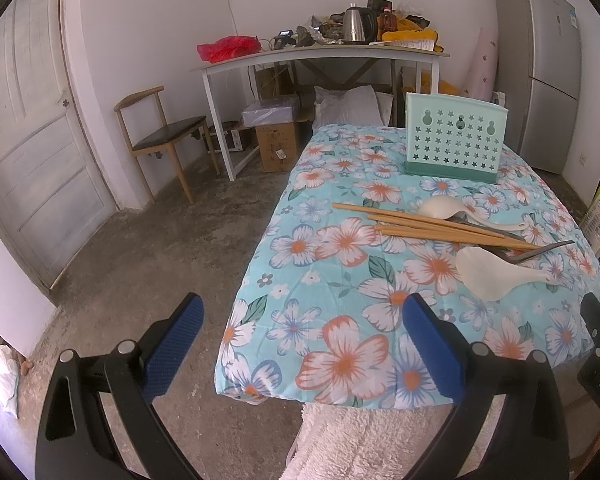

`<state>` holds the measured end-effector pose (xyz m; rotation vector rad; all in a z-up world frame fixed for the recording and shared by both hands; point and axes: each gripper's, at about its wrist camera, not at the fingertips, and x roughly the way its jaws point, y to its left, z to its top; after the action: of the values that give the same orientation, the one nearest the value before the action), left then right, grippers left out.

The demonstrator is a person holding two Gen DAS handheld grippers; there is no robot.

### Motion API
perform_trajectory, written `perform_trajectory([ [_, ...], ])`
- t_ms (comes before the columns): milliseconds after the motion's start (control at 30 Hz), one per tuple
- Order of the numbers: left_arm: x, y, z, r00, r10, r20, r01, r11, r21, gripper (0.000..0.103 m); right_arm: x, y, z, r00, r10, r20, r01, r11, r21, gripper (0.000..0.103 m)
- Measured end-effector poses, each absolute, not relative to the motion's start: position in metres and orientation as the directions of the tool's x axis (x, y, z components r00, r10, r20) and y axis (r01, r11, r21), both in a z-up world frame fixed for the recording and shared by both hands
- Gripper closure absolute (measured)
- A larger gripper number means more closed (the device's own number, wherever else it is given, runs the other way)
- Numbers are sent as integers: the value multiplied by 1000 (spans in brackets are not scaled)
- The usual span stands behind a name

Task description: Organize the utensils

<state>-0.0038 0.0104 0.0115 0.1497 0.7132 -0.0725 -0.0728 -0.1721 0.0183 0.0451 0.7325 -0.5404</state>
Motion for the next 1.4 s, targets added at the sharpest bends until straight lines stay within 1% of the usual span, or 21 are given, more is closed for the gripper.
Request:
perform_trajectory([
  [333, 3, 11, 15, 746, -9, -666, 116, 986, 117, 6, -71, -172, 20, 613, -458, -644, 486, 861, -149, 8],
  [533, 18, 0, 6, 730, -17, -684, 143, 981, 129, 6, -66, -177, 20, 605, -461, -650, 489, 859, -153, 8],
  [633, 27, -10, 2, 716, -82, -693, 209, 973, 102, 6, -60, -185, 18, 596, -464, -655, 492, 856, -159, 8],
  [700, 37, -17, 0, 685, -185, -704, 285, 958, 25, 6, -58, -191, 16, 597, -464, -655, 492, 856, -158, 8],
  [733, 40, -19, 0, 680, -208, -703, 299, 954, 7, 6, -57, -194, 15, 597, -465, -654, 492, 856, -160, 8],
  [833, 51, -25, -3, 634, -387, -669, 387, 908, -158, 6, -50, -205, 5, 592, -473, -653, 492, 853, -173, 8],
  [867, 54, -27, -4, 617, -416, -668, 398, 897, -191, 6, -50, -209, 4, 590, -473, -654, 491, 854, -175, 8],
  [967, 68, -44, -14, 546, -462, -699, 425, 872, -244, 6, -50, -220, -1, 593, -462, -659, 489, 857, -161, 8],
  [1133, 80, -72, -27, 484, -498, -720, 493, 835, -246, 6, -49, -239, -8, 613, -410, -675, 481, 872, -93, 8],
  [1200, 84, -84, -33, 446, -507, -738, 520, 818, -248, 7, -49, -247, -9, 612, -410, -677, 493, 866, -78, 8],
  [1233, 87, -88, -37, 428, -513, -744, 528, 810, -255, 9, -49, -250, -11, 613, -409, -676, 498, 864, -72, 8],
  [1300, 92, -98, -48, 385, -518, -764, 538, 799, -270, 26, -47, -255, -13, 613, -404, -679, 499, 864, -63, 8],
  [1333, 95, -101, -52, 366, -518, -773, 536, 796, -280, 31, -46, -258, -14, 612, -402, -680, 501, 863, -59, 8],
  [1367, 99, -104, -59, 338, -522, -783, 531, 793, -299, 43, -45, -262, -15, 612, -399, -683, 503, 863, -54, 8],
  [1400, 102, -104, -63, 319, -523, -790, 524, 792, -313, 50, -45, -264, -15, 614, -396, -683, 502, 863, -49, 8],
])
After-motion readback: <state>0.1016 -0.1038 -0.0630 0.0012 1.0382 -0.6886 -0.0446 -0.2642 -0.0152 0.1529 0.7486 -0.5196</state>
